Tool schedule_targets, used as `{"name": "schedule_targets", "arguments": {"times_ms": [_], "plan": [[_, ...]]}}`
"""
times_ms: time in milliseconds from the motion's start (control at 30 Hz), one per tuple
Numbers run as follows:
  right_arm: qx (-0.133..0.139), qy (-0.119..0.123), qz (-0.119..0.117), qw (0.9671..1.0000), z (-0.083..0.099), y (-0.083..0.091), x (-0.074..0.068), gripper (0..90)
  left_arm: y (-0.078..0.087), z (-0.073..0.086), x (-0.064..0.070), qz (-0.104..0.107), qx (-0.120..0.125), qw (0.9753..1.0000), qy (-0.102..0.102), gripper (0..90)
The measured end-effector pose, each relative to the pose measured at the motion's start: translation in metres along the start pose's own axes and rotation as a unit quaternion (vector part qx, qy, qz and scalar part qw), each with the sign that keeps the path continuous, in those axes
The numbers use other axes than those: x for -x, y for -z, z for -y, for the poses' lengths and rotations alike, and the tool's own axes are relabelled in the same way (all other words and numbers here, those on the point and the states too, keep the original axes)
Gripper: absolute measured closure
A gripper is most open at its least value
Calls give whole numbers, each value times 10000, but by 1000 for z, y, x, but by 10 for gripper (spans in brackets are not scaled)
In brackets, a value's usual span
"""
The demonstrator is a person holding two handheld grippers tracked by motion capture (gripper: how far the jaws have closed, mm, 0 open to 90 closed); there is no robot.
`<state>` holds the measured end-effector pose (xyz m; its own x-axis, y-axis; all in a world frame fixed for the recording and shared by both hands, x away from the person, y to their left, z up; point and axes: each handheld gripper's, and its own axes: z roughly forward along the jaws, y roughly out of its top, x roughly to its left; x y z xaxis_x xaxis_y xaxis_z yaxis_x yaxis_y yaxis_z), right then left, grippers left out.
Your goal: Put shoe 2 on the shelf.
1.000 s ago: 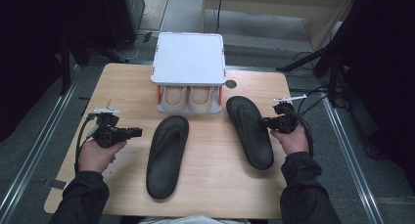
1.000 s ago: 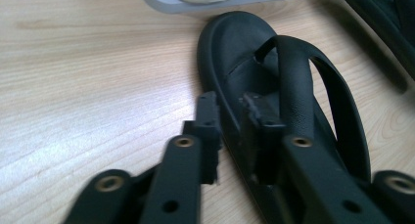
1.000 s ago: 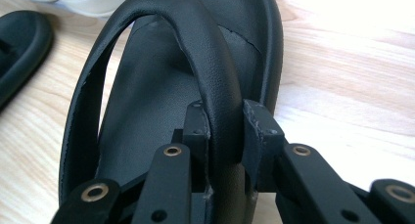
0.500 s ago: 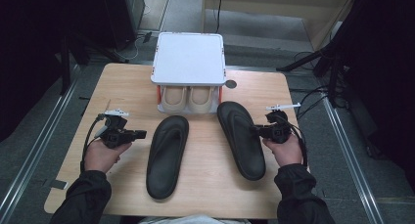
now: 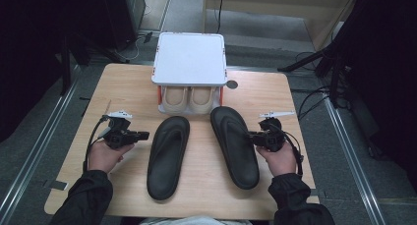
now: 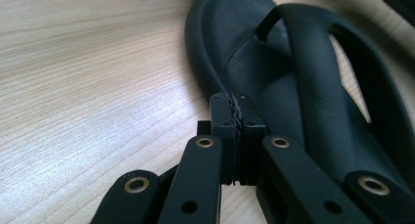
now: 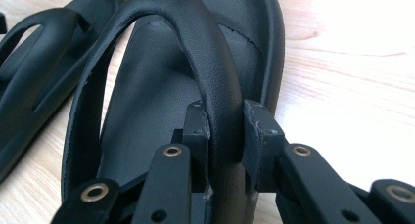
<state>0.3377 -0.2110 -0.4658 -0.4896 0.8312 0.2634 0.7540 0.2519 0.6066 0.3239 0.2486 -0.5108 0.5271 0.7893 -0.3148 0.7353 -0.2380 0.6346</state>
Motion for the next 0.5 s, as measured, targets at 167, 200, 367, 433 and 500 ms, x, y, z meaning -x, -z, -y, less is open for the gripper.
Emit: {"name": "schedule_targets", "arguments": {"times_ms": [167,200,367,433,500], "plan": [[-118,-4,-49,9999,4,-8,-6,744,-6,1,0,4,-130,9999,-10,898],[-145,21,-49,9999,4,-10,-7,744,-7,1,0,30,-156,9999,-7,898],[-237,20,-92,9997,4,-18,-9,744,-10,1,2,55,-233,9997,-33,898],[-278,10,-100,9996,4,-22,-10,744,-12,1,3,22,-330,9994,-71,898],[-317,54,-87,9994,3,-25,-11,744,-14,1,5,61,-378,9992,-72,898]]}}
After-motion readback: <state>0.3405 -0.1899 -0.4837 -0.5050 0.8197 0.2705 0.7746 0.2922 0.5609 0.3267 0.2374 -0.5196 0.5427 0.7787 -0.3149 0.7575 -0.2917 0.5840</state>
